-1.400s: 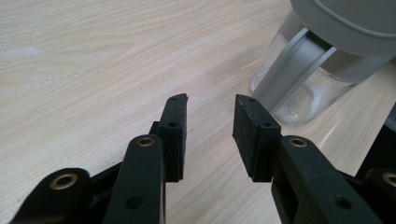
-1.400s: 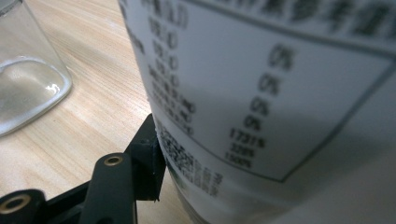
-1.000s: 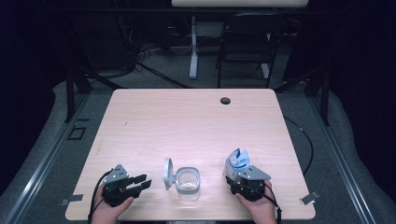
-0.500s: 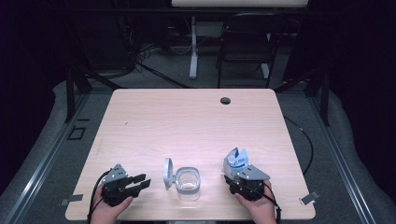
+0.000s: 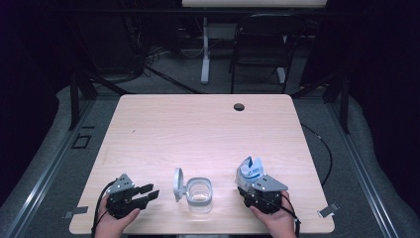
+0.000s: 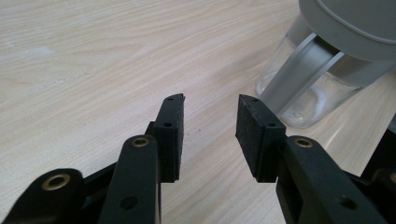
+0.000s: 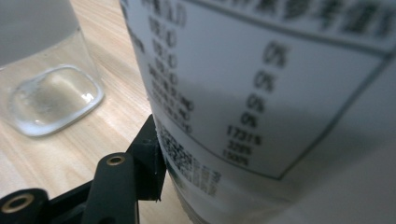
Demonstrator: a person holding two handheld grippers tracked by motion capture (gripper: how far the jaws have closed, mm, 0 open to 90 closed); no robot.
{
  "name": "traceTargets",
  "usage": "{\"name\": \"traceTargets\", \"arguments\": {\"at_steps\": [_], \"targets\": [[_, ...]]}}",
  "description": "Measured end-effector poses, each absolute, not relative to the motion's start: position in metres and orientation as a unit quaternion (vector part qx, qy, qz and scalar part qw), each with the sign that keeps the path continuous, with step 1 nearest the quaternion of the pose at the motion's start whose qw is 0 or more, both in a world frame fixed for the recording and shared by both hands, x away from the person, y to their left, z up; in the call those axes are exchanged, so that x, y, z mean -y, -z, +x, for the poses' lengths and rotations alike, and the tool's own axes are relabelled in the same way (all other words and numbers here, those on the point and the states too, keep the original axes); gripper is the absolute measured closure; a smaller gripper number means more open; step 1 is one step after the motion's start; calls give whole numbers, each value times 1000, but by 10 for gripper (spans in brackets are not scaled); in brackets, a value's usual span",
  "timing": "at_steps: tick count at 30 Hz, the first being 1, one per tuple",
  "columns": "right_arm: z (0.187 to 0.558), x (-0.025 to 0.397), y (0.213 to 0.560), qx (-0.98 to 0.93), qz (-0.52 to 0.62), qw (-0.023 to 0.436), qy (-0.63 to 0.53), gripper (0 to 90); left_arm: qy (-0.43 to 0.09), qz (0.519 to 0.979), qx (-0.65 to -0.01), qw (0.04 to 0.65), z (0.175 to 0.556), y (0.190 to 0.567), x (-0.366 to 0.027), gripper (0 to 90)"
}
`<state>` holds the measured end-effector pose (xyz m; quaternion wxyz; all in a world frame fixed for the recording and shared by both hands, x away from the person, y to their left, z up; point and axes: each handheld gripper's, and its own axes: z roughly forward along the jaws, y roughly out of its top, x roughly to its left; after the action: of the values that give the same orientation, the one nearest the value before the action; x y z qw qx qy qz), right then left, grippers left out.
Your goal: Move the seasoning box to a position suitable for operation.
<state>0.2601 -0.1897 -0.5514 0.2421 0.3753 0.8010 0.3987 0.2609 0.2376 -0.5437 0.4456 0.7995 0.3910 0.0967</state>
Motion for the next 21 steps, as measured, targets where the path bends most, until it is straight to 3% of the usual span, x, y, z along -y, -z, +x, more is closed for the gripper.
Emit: {"name": "traceTargets", "arguments": {"at_steps": [21], "targets": [[271,174,522,-837,329,219,-378,447,-109,801,-389,441,262,544,-241,603]]}}
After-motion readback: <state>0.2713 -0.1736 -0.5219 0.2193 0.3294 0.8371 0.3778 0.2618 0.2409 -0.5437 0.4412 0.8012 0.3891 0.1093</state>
